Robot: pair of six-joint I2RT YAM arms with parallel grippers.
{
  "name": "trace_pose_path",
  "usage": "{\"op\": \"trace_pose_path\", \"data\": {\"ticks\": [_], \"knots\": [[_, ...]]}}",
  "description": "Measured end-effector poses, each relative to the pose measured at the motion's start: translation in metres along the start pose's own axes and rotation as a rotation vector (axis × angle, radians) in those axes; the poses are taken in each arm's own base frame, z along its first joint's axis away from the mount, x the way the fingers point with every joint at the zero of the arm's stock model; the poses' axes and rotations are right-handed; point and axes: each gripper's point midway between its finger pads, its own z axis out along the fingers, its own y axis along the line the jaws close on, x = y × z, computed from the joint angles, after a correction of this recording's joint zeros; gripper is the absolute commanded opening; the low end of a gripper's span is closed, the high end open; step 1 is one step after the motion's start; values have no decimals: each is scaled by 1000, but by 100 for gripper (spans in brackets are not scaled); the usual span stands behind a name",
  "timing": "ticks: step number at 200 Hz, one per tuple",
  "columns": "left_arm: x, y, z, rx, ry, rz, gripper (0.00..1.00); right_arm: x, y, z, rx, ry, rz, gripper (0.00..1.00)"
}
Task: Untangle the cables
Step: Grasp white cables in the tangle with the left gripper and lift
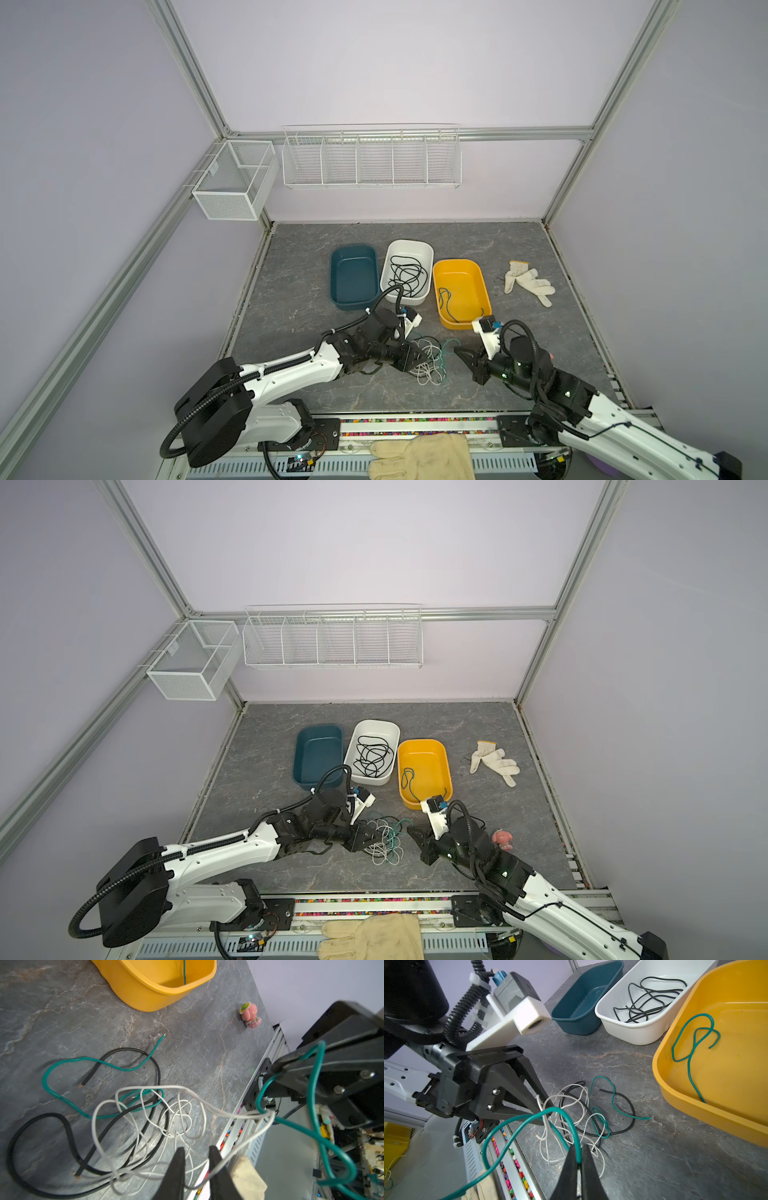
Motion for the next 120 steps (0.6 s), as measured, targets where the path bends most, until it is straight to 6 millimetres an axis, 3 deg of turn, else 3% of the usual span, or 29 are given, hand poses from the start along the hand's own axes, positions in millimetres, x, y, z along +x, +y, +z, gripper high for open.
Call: {"op": "trace_pose_path", "data": {"ticks": [21,61,120], "knots": [[1,1,0,0,1,-3,0,0,0,0,0,1,0,7],[3,2,-3,-12,2,-4,0,0,-1,0,8,-2,1,7],[-5,-1,-44,-91,-88,30,0,-1,-10,1,55,-10,12,7]]}}
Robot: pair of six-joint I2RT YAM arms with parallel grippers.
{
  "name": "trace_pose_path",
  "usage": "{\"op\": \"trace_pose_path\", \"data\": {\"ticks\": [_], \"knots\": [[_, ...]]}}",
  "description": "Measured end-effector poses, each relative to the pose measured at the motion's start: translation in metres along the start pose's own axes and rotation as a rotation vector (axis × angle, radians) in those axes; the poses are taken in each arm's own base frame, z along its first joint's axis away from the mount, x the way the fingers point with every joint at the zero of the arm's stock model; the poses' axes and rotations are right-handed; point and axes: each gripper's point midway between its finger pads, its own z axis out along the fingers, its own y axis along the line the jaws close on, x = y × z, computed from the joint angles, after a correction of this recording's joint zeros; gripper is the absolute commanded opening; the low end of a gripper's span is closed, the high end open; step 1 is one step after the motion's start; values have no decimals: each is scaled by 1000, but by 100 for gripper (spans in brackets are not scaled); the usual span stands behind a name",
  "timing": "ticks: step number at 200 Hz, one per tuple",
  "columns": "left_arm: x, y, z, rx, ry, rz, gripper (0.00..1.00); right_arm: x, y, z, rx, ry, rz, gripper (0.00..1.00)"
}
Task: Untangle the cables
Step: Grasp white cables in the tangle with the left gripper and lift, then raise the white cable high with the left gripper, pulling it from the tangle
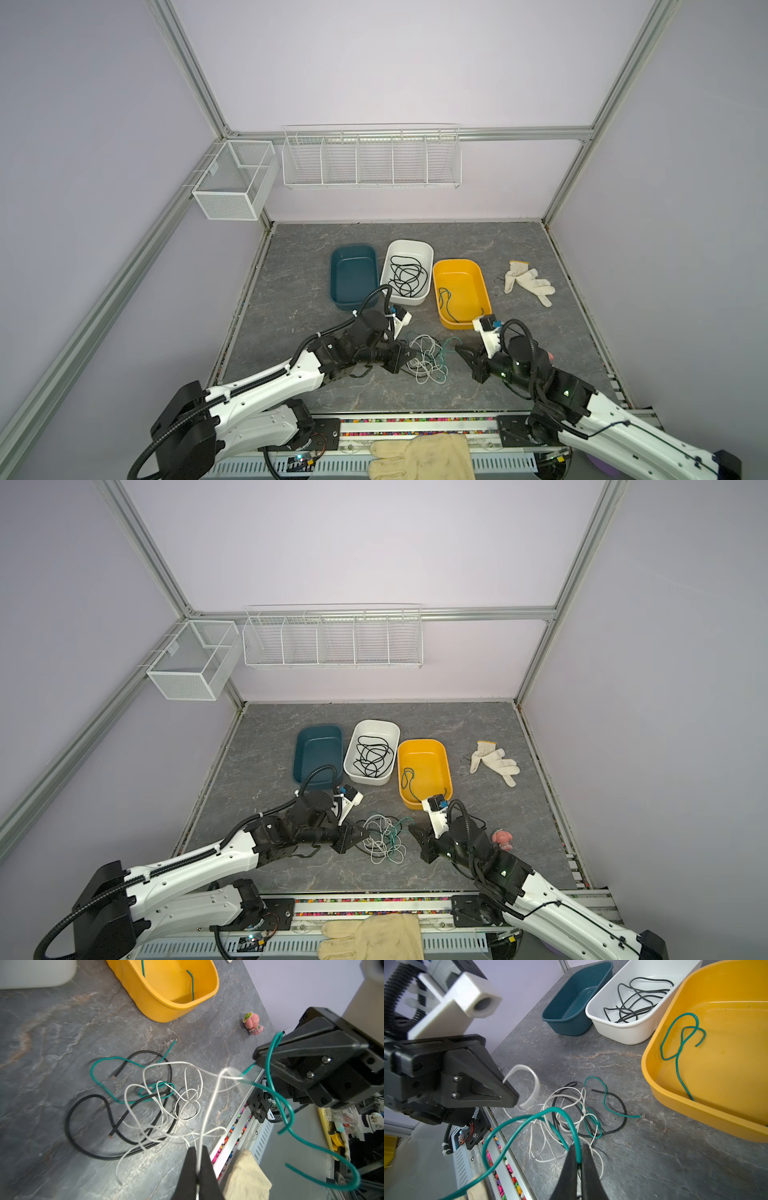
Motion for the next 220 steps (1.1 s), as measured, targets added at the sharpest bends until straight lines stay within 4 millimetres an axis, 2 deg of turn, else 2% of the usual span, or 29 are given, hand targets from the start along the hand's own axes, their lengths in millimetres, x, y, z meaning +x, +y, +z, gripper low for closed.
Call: {"op": "trace_pose_path", "data": {"ticks": [35,85,142,220], "knots": [[-15,3,-36,-55,-95,15,0,2,-6,2,32,8,5,7],[-41,8,-101,-144,-249,30,0,8,-14,4,75,29,9,7],[-61,5,-153,-272,-329,83,0,11,-21,3,107,37,13,7],[-108,-13,-249,-432,-566,139,0,21,-41,8,216,81,26,6]]}}
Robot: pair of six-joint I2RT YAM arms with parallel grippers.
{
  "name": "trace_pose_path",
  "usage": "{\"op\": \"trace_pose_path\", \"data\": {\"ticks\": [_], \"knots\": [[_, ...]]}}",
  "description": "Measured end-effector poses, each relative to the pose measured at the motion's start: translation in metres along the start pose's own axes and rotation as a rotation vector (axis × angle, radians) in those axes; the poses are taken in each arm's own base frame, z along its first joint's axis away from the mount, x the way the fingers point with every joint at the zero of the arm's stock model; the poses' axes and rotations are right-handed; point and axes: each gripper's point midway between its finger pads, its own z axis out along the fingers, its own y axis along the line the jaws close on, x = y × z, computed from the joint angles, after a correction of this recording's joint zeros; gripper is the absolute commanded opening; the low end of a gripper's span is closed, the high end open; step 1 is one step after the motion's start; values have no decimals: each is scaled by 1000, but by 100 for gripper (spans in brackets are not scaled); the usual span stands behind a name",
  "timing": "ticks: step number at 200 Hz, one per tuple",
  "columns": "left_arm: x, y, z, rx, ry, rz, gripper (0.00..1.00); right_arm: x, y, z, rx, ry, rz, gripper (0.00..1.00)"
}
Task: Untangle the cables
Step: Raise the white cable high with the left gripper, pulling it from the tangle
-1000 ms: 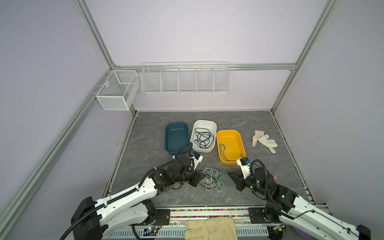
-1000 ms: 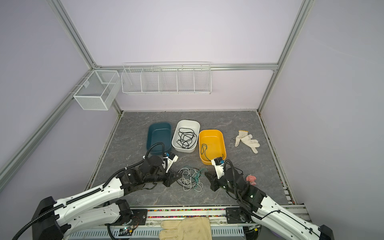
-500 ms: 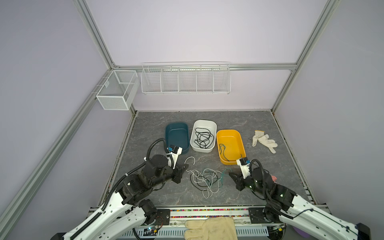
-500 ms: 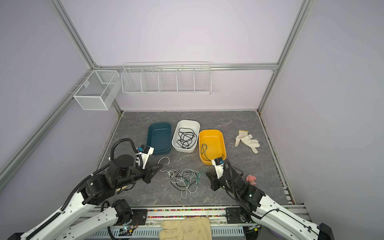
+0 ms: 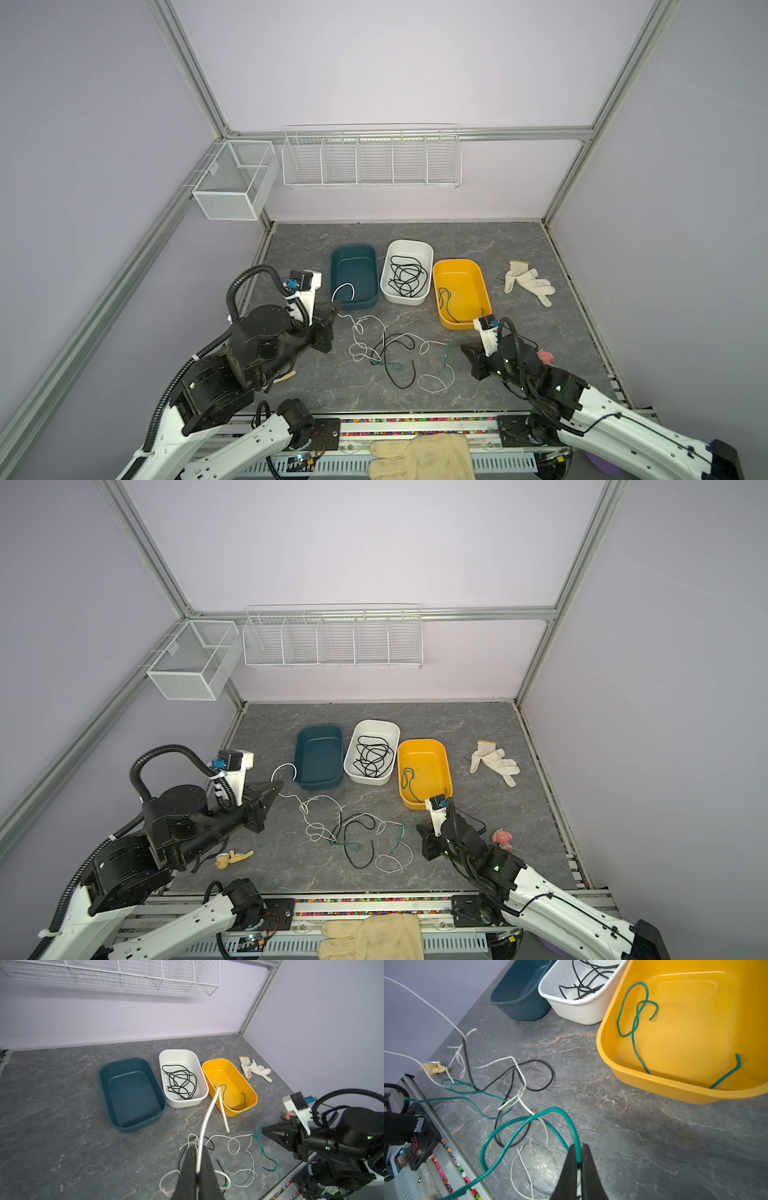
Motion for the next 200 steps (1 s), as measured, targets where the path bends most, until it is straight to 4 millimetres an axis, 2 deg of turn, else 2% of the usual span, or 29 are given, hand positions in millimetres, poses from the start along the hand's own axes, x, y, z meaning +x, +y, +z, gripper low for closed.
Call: {"op": "trace_pose_path", "data": {"ticks": [88,108,126,152,179,200], "knots": [[-61,4,-28,-71,-121,48,0,14,-25,14,153,98,13,6],[-70,2,-29,-71,-132,51,0,16,-27,17,171,122,13,6],[-67,0,-22,-74,-113,57,0,17,-27,18,173,130,13,6],[-51,-1,-8,-71,-62,70,0,14,-26,17,165,121,17,6],[-28,-2,9,-62,4,79,0,7,-15,13,106,90,23,6],[-18,-5,17,-43,30,67,0,2,-2,13,40,80,22,6]]}}
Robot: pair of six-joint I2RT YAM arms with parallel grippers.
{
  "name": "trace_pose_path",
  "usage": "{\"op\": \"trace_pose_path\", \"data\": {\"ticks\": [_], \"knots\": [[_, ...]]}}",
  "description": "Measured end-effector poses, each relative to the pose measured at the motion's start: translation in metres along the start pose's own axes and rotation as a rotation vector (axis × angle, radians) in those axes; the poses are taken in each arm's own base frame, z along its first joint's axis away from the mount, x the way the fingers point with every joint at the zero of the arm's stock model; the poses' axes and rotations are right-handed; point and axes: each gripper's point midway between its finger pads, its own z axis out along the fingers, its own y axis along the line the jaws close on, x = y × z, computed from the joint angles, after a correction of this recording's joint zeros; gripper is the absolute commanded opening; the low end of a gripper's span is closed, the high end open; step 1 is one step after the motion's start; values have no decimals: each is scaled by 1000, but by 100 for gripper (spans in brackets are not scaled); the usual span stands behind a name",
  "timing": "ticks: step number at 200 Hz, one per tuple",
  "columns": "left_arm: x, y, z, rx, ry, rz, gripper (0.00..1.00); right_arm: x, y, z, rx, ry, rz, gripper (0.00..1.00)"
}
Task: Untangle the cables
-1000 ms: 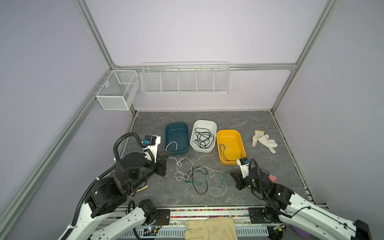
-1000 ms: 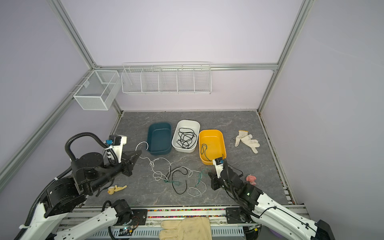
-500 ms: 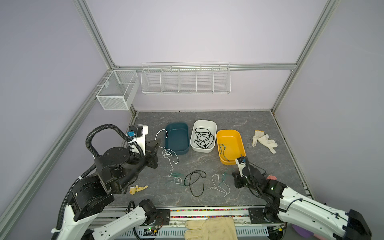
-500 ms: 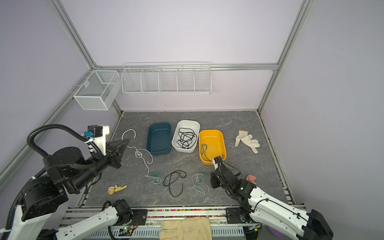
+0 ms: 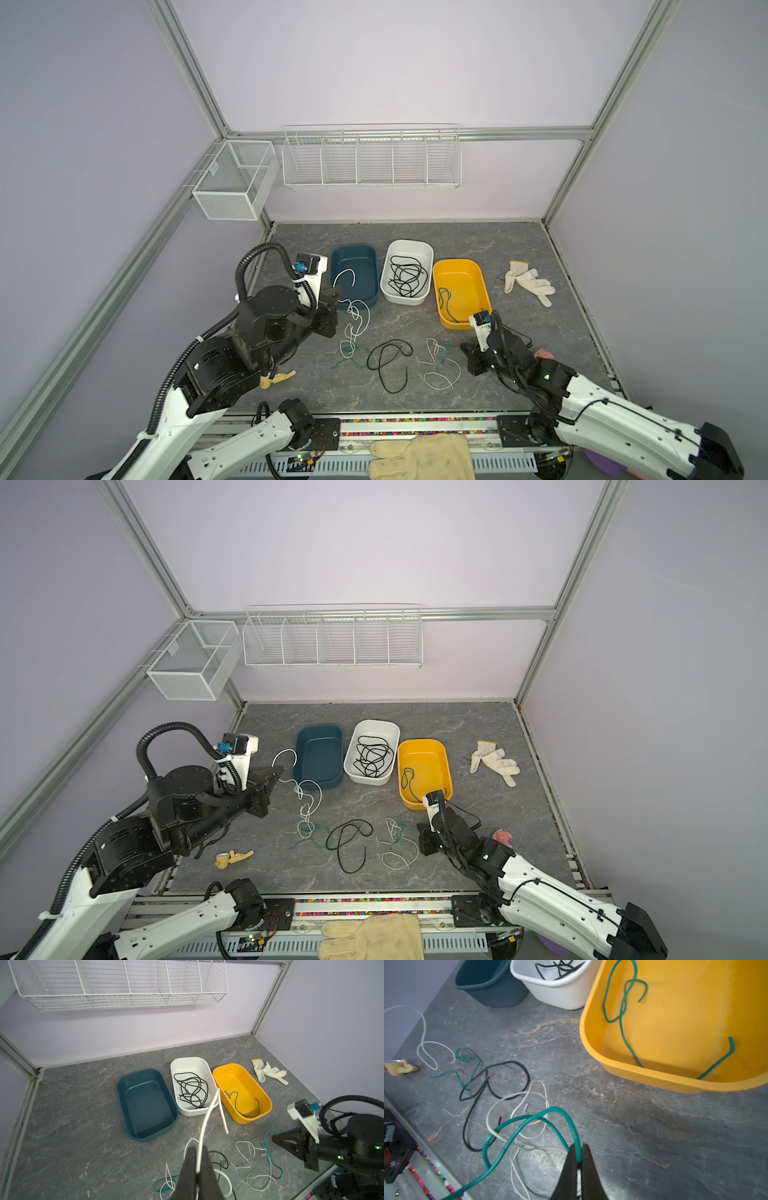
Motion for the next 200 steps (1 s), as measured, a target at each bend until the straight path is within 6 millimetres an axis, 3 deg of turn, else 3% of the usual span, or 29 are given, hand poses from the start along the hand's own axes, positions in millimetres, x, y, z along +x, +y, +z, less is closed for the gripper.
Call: {"op": "trace_pose_path", "data": {"ticks": [15,50,89,126,158,200], "knots": [[4,-3,4,17,8,-16,0,0,9,1,-48,5,-7,9],[9,-12,10,67,9,-73,0,-2,28,5,-141,13,-45,34],[6,-27,17,142,2,-139,0,0,44,13,-181,54,-88,47],[2,-41,27,201,-3,-188,0,-16,97,5,-318,29,-168,66],[1,-47,32,231,-10,-229,0,-40,148,-3,-454,-47,-220,71],[-5,-54,34,276,-46,-288,0,-43,177,16,-501,-81,-242,73]]}}
